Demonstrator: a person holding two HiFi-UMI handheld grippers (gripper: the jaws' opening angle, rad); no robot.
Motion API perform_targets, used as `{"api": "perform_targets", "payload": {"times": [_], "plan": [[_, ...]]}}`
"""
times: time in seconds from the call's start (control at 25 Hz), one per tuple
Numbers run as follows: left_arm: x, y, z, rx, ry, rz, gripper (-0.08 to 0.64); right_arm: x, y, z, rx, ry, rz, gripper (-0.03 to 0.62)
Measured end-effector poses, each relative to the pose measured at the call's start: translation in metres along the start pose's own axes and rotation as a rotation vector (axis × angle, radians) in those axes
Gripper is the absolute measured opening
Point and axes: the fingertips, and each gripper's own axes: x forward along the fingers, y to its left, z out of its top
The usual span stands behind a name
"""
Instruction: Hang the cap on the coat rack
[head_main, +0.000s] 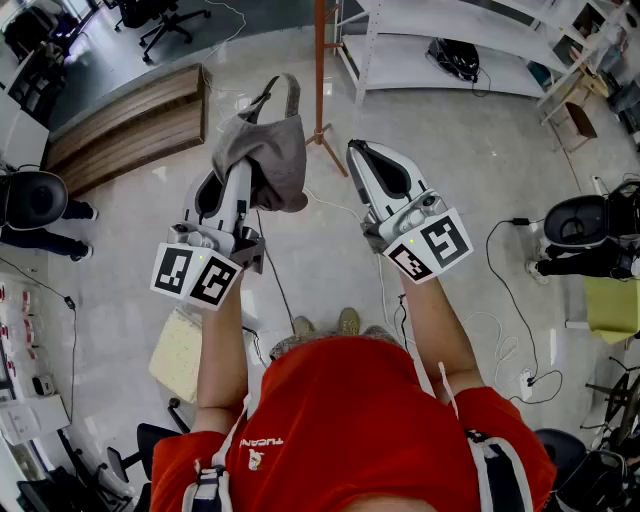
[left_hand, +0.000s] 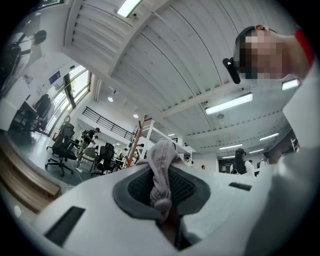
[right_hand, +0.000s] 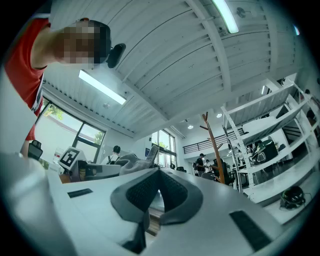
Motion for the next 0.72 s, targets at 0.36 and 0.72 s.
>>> {"api": "perform_targets", "payload": {"times": [0.36,0.72], "plan": [[-0.001,0.013,0.005,-0.006,-0.029,-0.007,0.044,0.016,0.004,-0.006,0.004,0.01,0.009,0.023],[-0.014,0.054,0.012,-0.027,-0.051,-0.012,0.044,0.035,0.012,-0.019,-0.012,0.03,-0.044,0.023]]}}
